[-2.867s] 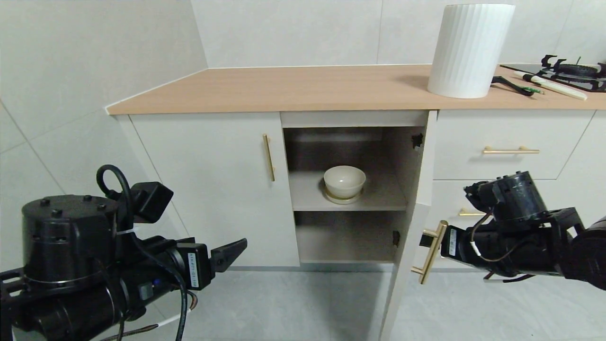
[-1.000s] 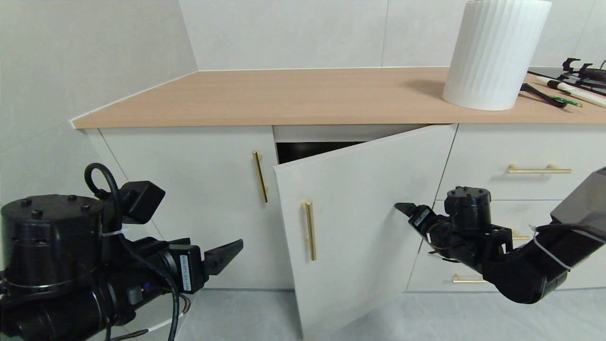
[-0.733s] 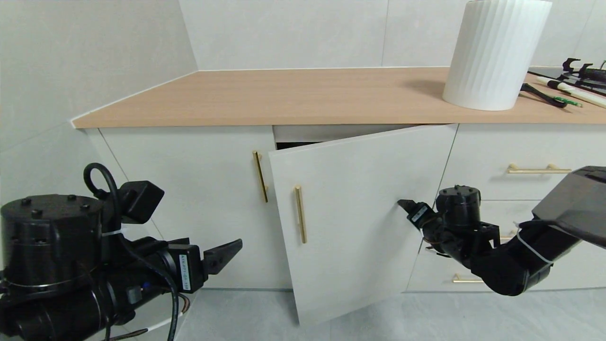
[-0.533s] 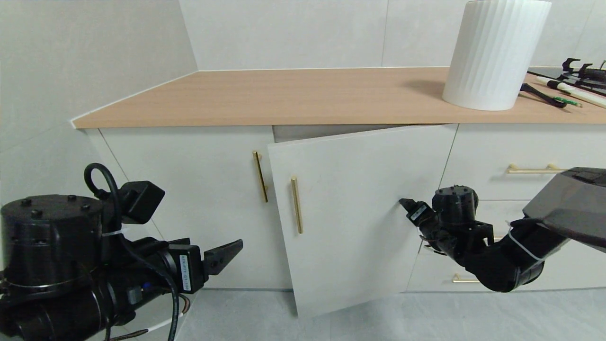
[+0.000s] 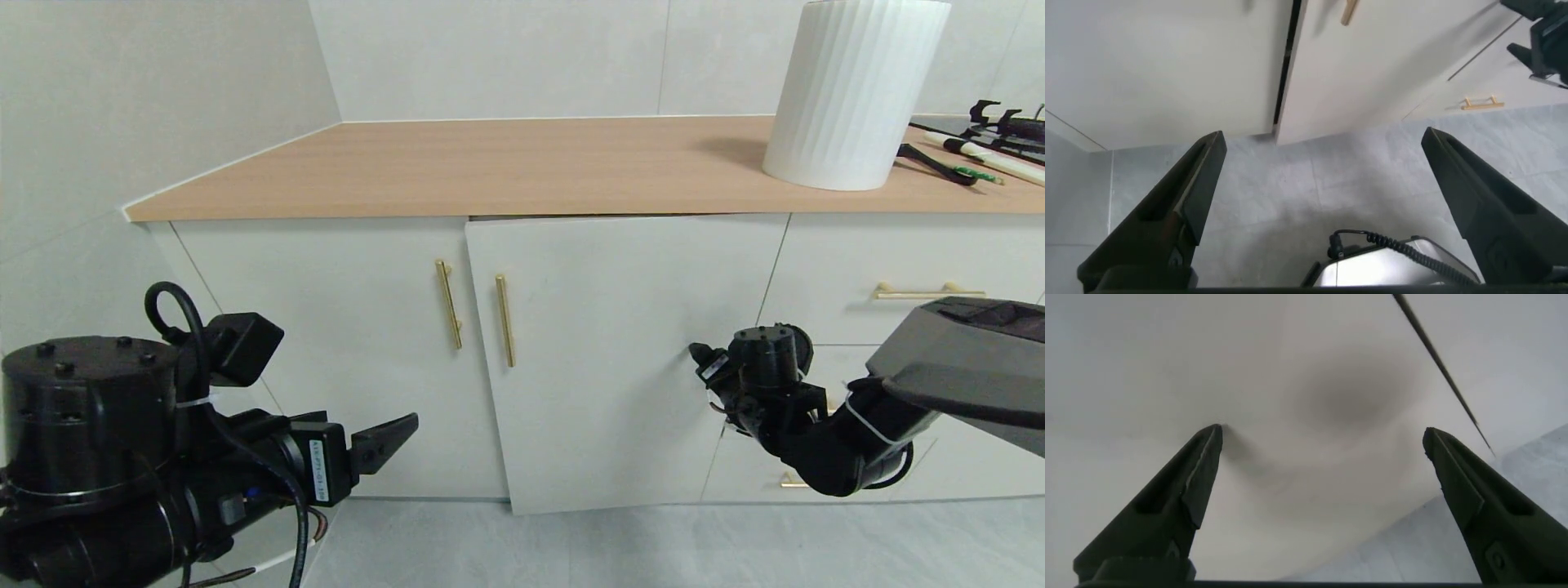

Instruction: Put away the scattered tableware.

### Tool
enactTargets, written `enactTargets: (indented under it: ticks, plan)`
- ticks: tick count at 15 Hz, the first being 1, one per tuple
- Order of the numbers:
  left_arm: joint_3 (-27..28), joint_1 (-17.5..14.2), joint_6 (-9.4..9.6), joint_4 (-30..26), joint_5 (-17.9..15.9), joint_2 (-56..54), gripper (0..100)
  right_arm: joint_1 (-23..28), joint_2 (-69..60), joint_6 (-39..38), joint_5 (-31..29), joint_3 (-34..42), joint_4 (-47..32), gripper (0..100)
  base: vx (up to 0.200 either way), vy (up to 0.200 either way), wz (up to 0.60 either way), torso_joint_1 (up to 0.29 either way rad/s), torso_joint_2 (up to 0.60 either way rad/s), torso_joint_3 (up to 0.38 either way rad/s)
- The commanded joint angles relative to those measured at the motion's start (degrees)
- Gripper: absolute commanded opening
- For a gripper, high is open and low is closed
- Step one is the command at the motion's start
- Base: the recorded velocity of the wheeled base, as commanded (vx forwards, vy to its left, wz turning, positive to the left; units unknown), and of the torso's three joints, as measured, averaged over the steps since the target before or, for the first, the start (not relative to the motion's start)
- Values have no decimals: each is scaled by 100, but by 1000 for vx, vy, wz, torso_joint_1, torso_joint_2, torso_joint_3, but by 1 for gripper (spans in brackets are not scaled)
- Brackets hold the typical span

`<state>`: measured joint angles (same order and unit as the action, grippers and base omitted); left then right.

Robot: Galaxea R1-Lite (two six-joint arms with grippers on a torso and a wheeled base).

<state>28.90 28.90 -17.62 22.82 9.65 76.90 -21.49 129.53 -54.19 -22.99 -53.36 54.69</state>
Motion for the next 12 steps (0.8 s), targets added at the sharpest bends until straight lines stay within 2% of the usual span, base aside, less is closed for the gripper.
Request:
enactTargets:
  ticks: [1,12]
  plan:
    - [1,1,4,3,1,9,100,-4,99,5,5,-78,24,100,0,0,0,0,0,0]
    - [-8,-8,-5,3,1,27,100,-4,284,31,14,-324,24,100,0,0,0,0,0,0]
